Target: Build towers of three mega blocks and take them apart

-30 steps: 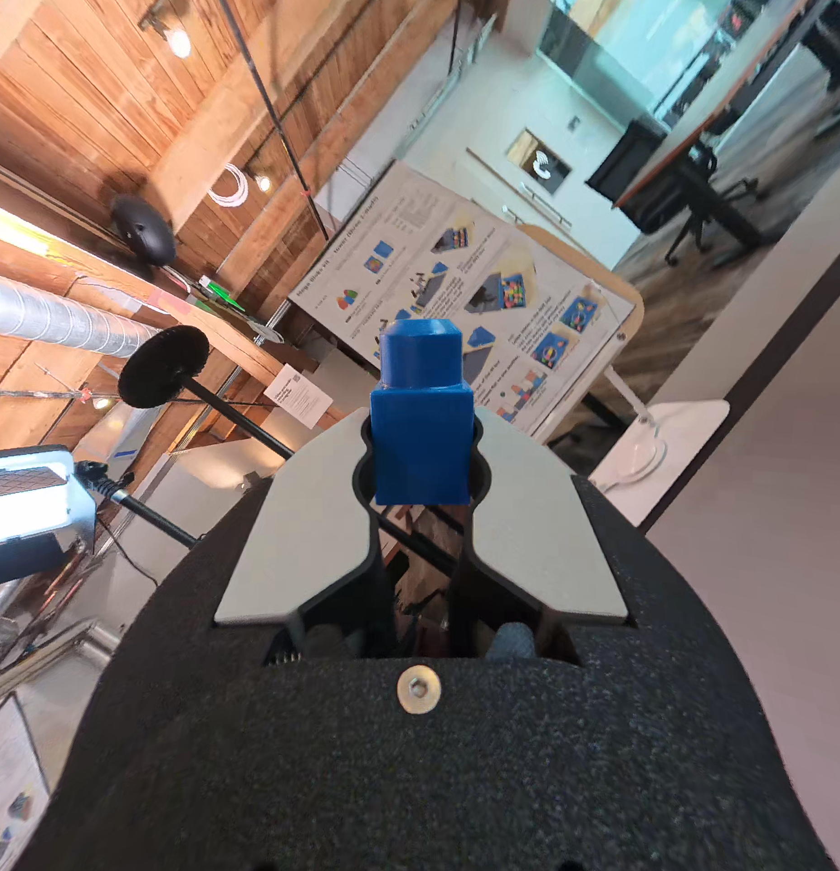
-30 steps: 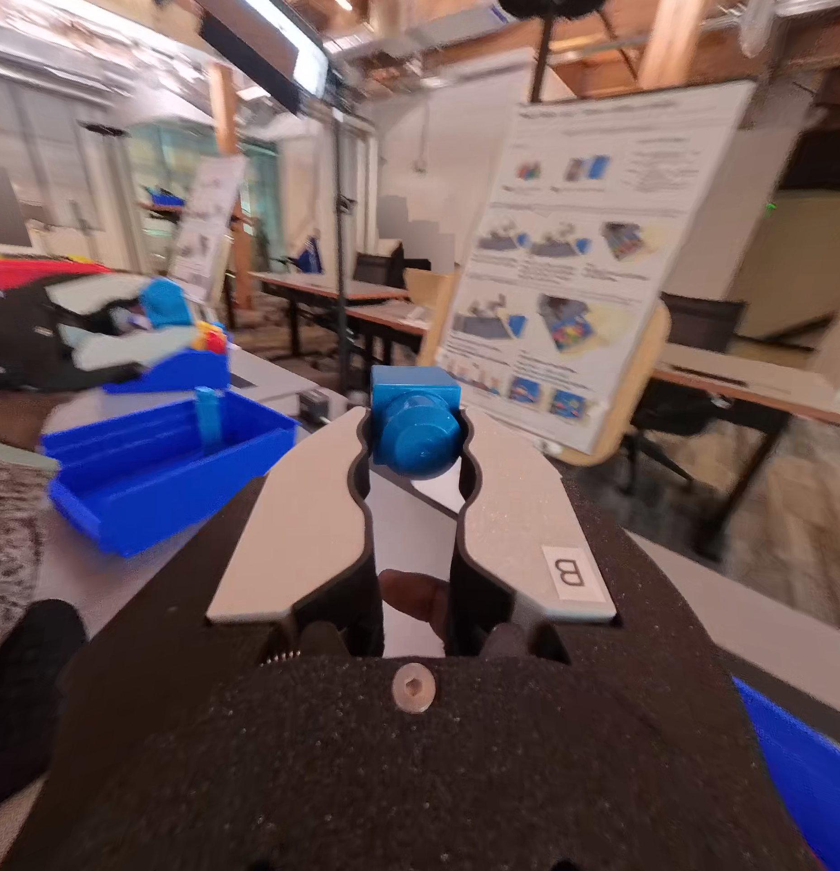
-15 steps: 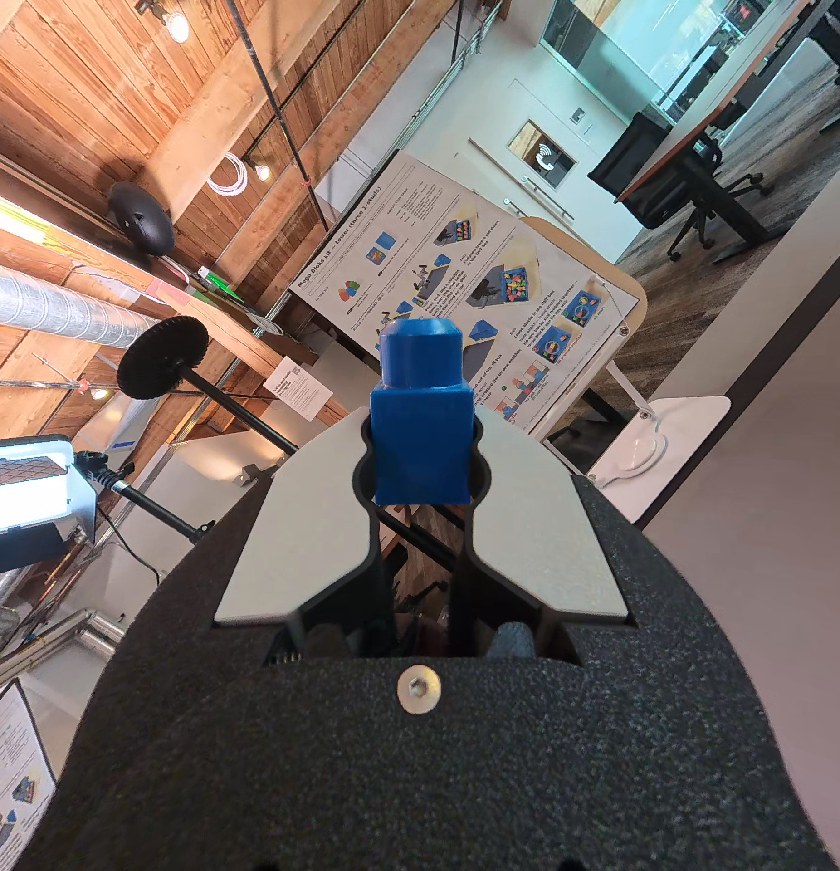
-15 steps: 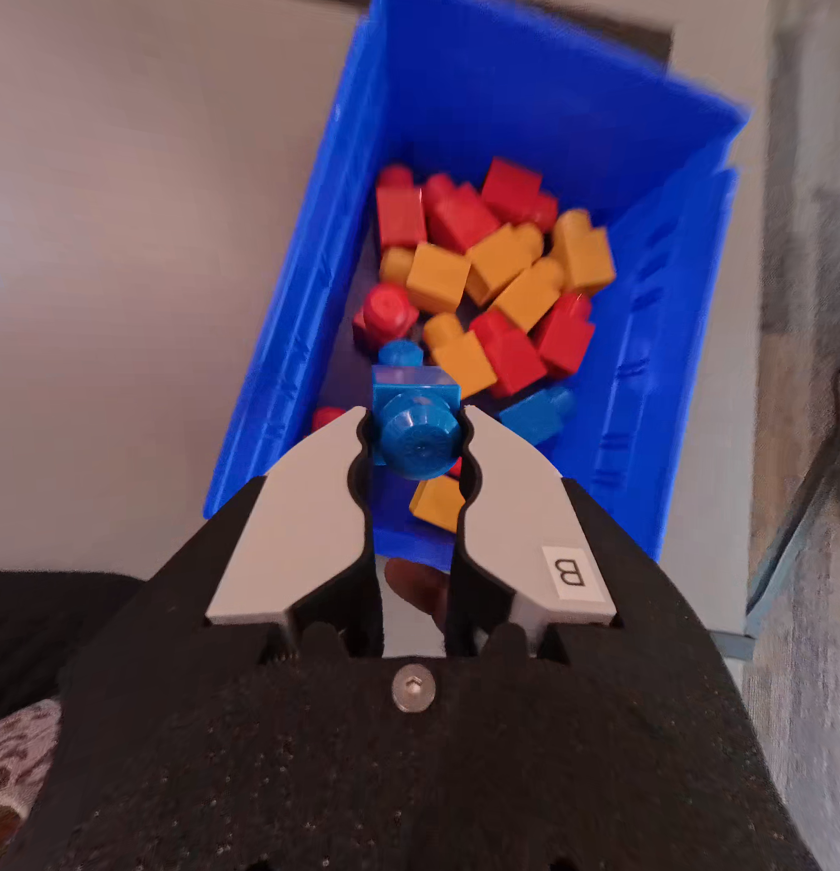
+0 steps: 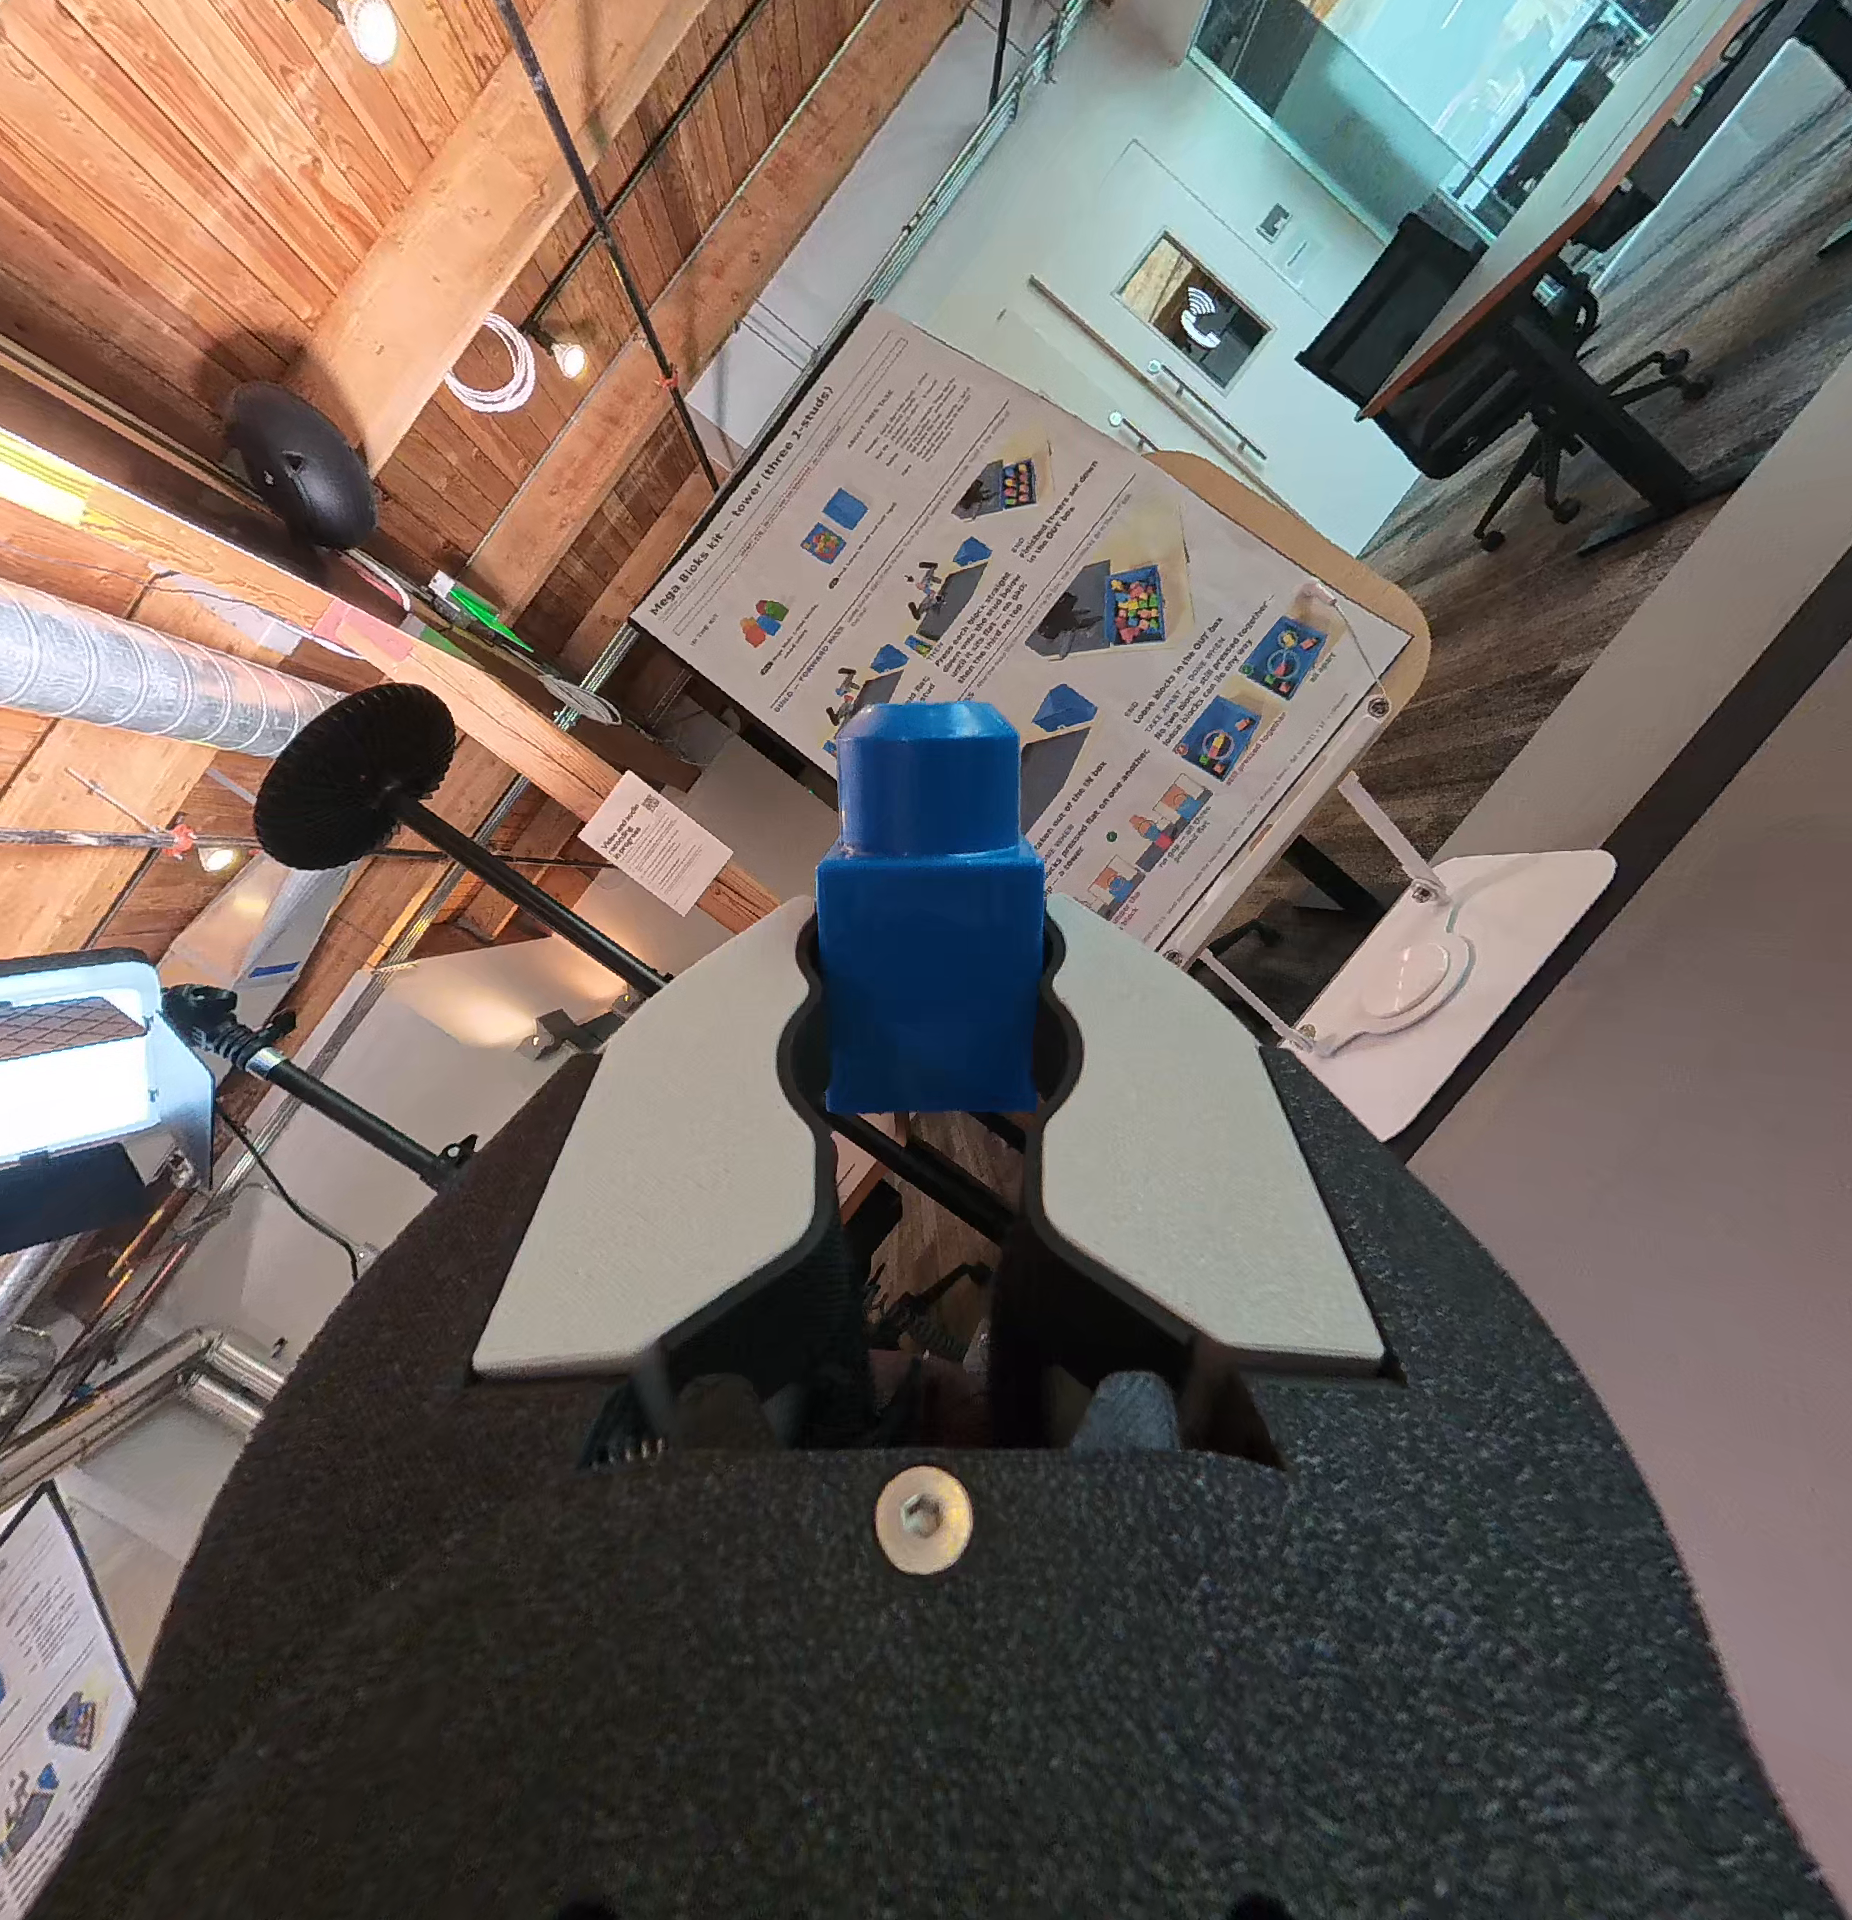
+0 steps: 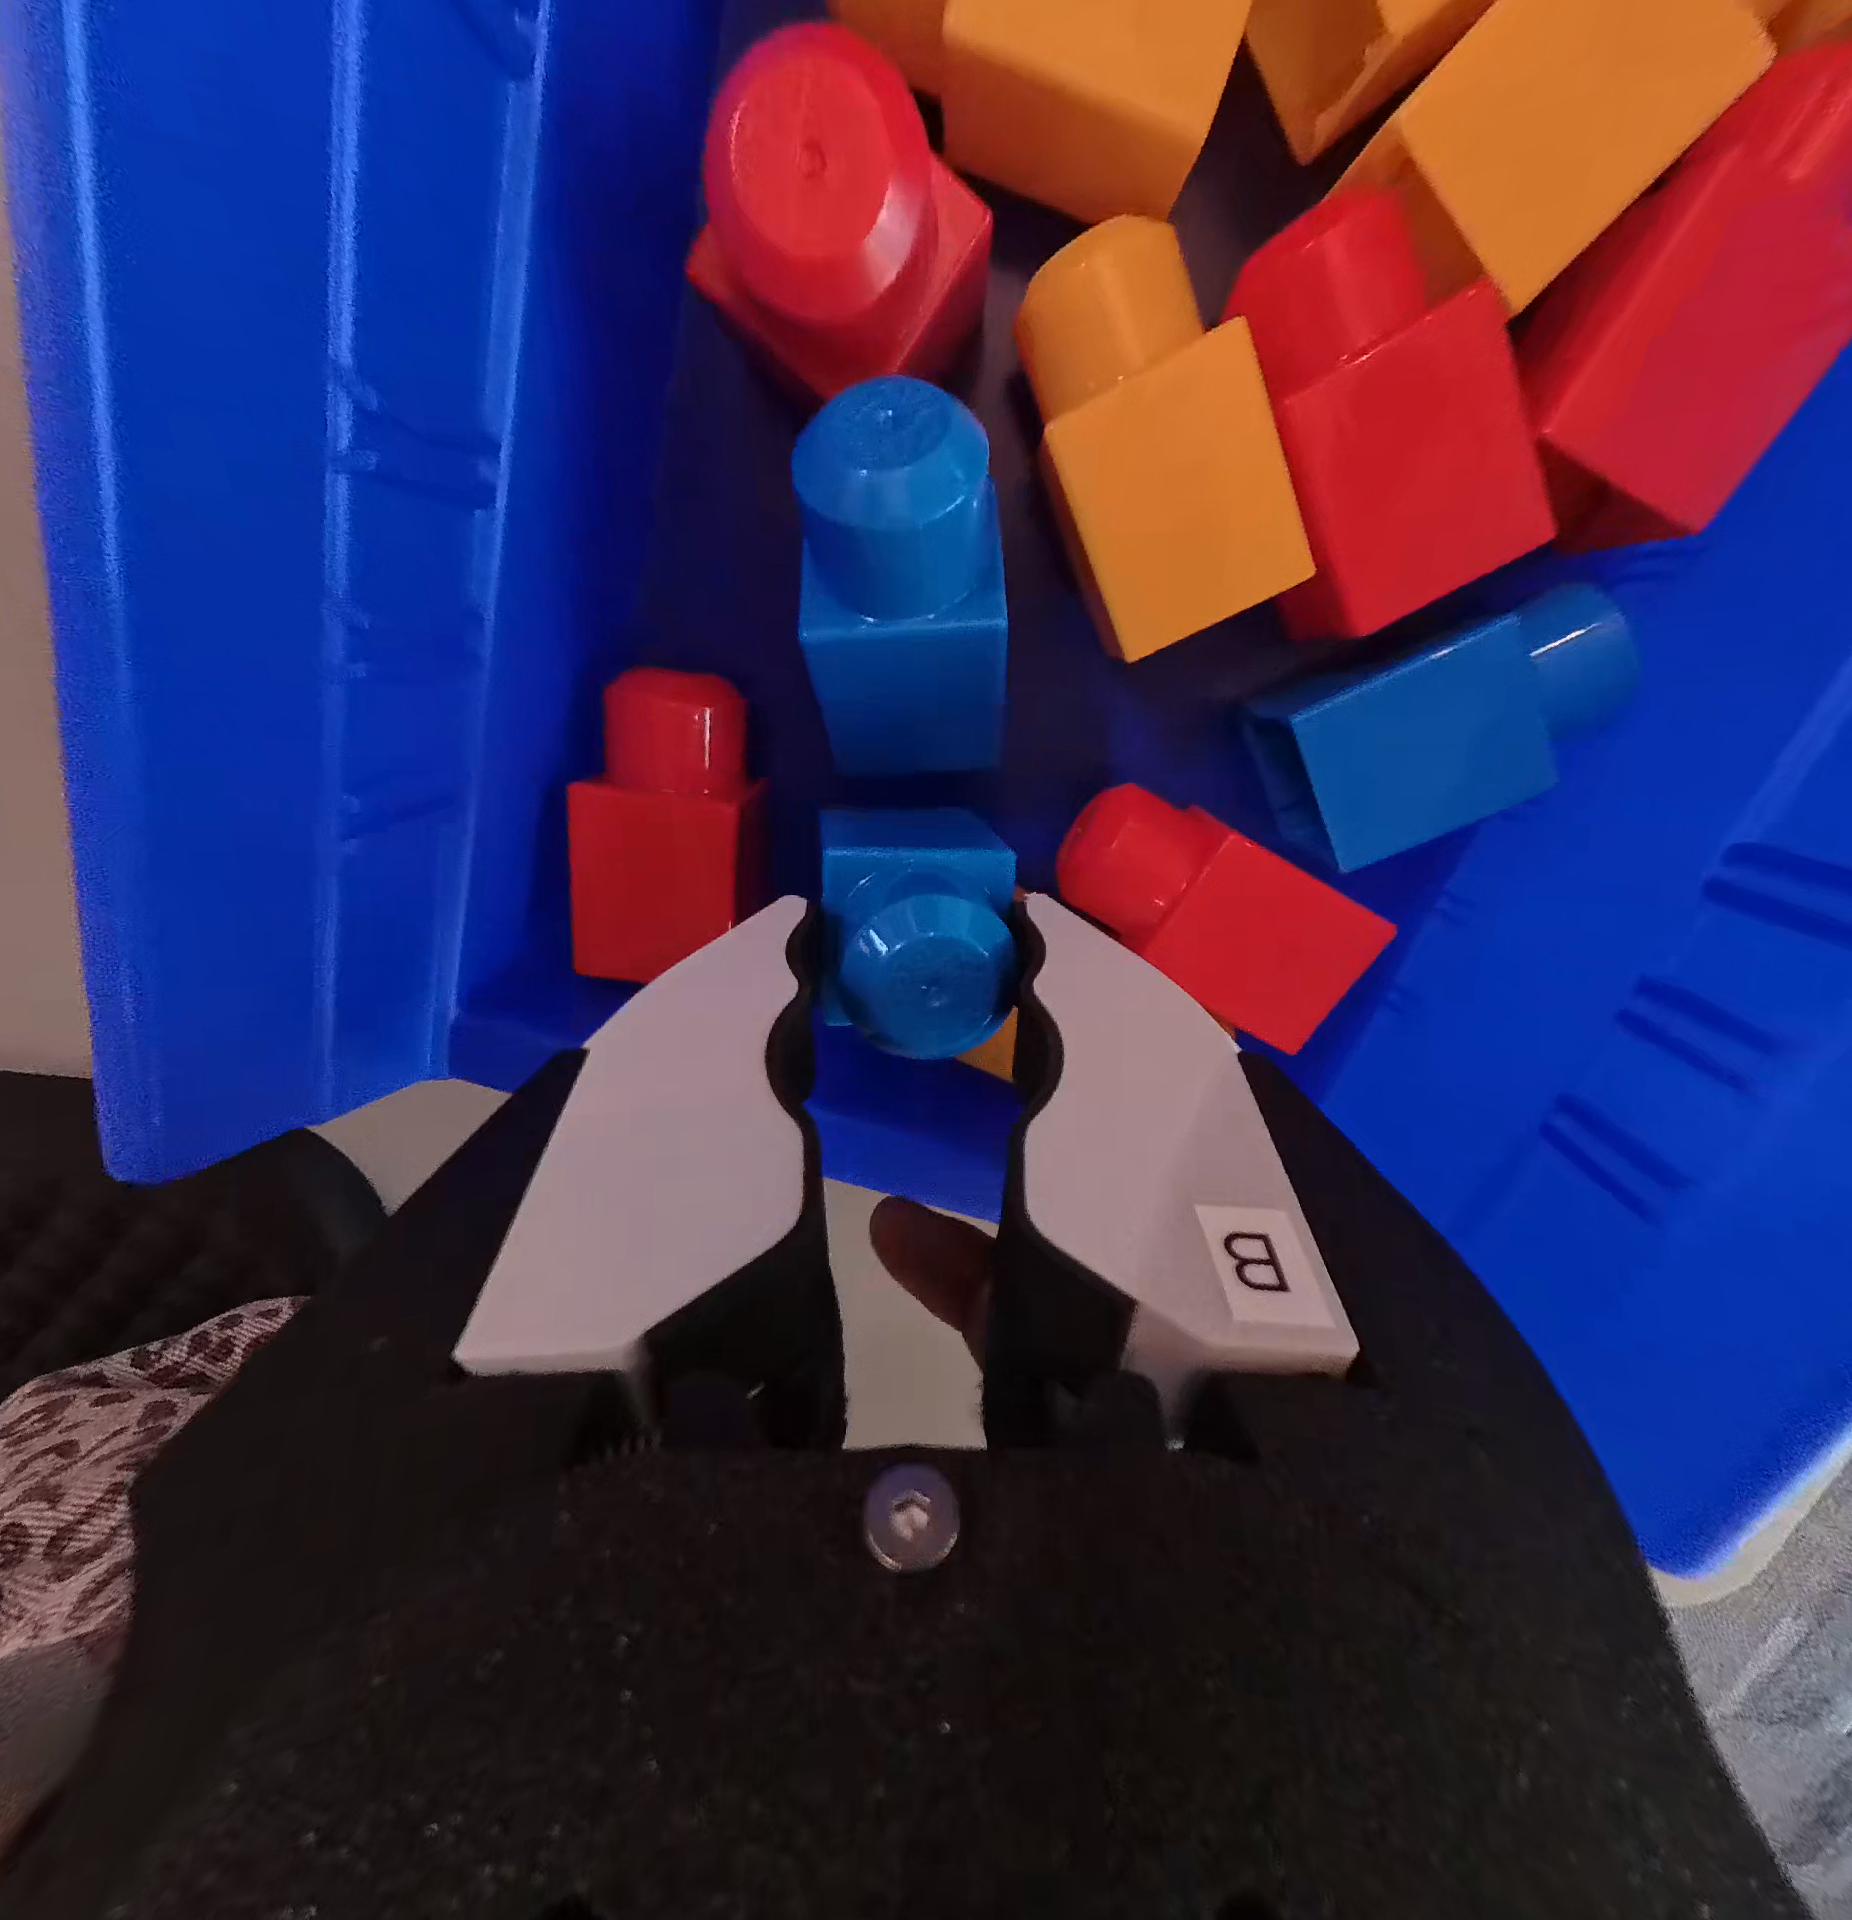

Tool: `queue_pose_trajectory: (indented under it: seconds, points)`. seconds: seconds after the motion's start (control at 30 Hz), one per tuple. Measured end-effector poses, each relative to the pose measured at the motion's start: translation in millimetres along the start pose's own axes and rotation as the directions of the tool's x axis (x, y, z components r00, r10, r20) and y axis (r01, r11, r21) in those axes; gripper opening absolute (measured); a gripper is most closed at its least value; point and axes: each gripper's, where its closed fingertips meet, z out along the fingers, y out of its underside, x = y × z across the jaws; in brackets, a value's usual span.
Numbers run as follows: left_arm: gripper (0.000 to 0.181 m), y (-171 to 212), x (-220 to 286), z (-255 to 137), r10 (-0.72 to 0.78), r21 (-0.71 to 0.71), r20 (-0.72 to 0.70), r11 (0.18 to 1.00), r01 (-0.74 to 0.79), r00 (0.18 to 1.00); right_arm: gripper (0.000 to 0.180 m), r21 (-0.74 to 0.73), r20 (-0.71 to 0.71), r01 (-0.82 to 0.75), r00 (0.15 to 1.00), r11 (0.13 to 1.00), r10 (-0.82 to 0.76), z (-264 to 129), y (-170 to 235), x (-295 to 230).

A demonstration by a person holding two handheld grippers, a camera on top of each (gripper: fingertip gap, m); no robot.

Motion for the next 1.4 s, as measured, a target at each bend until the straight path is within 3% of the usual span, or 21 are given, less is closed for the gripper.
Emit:
queue_pose_trajectory:
  seconds: [0.03, 0.23, 0.37, 0.43, 0.53, 0.63, 0.73, 0.83, 0.97, 1.33, 1.4]
  points:
    - [0.035, 0.6, -0.5, -0.1, -0.001, -0.001, 0.001, 1.000, 0.001, 1.000, 0.033, -0.011, 0.007, -0.003, 1.000, 1.000, 0.003, 2.2, 0.4, -0.5]
    - [0.035, -0.2, 1.1, -0.1, -0.012, 0.002, -0.013, 1.000, 0.012, 1.000, 0.053, 0.055, -0.062, -0.026, 0.998, 0.998, 0.030, -14.2, -8.9, 4.8]
    - [0.035, -7.2, 6.3, 1.5, -0.009, 0.026, -0.031, 1.000, 0.010, 0.999, 0.063, 0.344, -0.160, 0.103, 0.986, 0.933, -0.049, -69.4, -46.2, -9.2]
    - [0.035, -12.0, 10.5, 3.5, -0.003, 0.036, -0.042, 0.999, 0.004, 0.999, 0.065, 0.546, -0.208, 0.203, 0.973, 0.813, -0.103, -111.3, -77.3, -32.0]
    - [0.035, -19.5, 18.7, 6.4, 0.015, 0.050, -0.063, 0.999, -0.012, 0.998, 0.065, 0.804, -0.245, 0.341, 0.937, 0.488, -0.250, -178.2, -115.9, -93.6]
    - [0.035, -28.7, 29.2, 9.6, 0.029, 0.074, -0.094, 0.997, -0.022, 0.995, 0.063, 0.930, -0.207, 0.318, 0.865, 0.182, -0.456, -227.1, -123.7, -168.4]
    - [0.035, -38.5, 40.0, 13.4, 0.054, 0.100, -0.115, 0.994, -0.043, 0.992, 0.063, 0.977, -0.150, 0.213, 0.771, 0.028, -0.619, -256.0, -117.1, -226.2]
    - [0.035, -45.1, 51.0, 18.4, 0.092, 0.113, -0.126, 0.991, -0.078, 0.988, 0.065, 0.997, -0.056, 0.074, 0.686, -0.007, -0.726, -274.1, -111.3, -267.5]
    - [0.035, -48.5, 65.3, 24.4, 0.161, 0.114, -0.140, 0.983, -0.145, 0.977, 0.062, 1.000, 0.015, 0.007, 0.558, 0.023, -0.830, -274.7, -104.2, -312.2]
    - [0.035, -65.4, 88.3, 25.3, 0.258, 0.171, -0.176, 0.959, -0.228, 0.950, 0.062, 0.978, -0.006, 0.188, 0.475, 0.095, -0.880, -219.8, -113.8, -396.9]
    - [0.035, -67.5, 92.1, 24.9, 0.251, 0.184, -0.195, 0.959, -0.216, 0.948, 0.048, 0.974, -0.030, 0.209, 0.493, 0.084, -0.870, -214.1, -118.1, -401.6]
